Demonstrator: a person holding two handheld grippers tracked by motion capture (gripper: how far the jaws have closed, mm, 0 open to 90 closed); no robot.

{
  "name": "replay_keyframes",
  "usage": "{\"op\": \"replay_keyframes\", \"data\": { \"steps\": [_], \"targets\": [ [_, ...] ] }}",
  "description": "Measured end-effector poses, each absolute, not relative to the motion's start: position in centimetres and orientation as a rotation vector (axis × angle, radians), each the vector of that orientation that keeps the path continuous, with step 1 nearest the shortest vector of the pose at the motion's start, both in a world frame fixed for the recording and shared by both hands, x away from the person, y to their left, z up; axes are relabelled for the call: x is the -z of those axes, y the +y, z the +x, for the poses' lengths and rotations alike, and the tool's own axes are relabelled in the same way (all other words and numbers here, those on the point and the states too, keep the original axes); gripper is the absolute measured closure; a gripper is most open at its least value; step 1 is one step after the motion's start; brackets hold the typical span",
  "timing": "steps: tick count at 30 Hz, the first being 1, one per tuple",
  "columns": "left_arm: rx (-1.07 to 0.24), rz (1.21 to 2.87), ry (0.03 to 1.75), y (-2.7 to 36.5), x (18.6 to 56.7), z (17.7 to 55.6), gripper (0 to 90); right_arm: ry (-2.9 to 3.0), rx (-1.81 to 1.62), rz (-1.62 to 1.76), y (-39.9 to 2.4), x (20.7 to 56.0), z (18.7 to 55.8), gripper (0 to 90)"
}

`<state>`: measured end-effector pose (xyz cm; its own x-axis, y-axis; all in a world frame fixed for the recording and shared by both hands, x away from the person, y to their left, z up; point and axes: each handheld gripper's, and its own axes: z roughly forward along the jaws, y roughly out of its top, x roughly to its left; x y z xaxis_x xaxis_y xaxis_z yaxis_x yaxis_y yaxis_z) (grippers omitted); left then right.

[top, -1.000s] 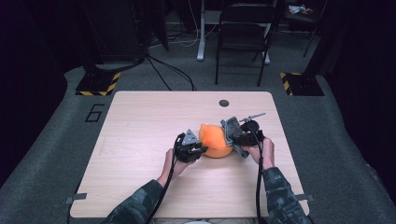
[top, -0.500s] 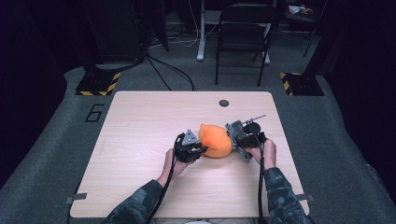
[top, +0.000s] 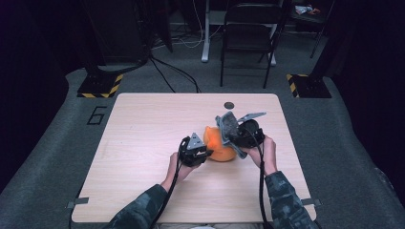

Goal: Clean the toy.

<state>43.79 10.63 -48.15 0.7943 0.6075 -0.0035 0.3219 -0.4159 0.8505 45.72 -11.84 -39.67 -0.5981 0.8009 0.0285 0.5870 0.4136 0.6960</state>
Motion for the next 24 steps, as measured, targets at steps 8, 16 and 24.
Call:
{"op": "replay_keyframes", "data": {
  "steps": [8, 16, 24],
  "targets": [
    [-0.399, 2.049, 0.672, 10.4, 48.4, 43.5, 73.3, 2.435, -0.924, 1.092, -8.8, 41.4, 45.2, 69.6],
    [-0.381, 2.062, 0.673, 10.4, 48.6, 43.7, 73.1, 2.483, -0.939, 1.126, -9.7, 42.5, 46.0, 67.6],
    [-0.375, 2.042, 0.680, 10.5, 48.6, 43.9, 73.3, 2.470, -1.019, 1.178, -10.5, 42.9, 46.5, 67.2]
  ]
}}
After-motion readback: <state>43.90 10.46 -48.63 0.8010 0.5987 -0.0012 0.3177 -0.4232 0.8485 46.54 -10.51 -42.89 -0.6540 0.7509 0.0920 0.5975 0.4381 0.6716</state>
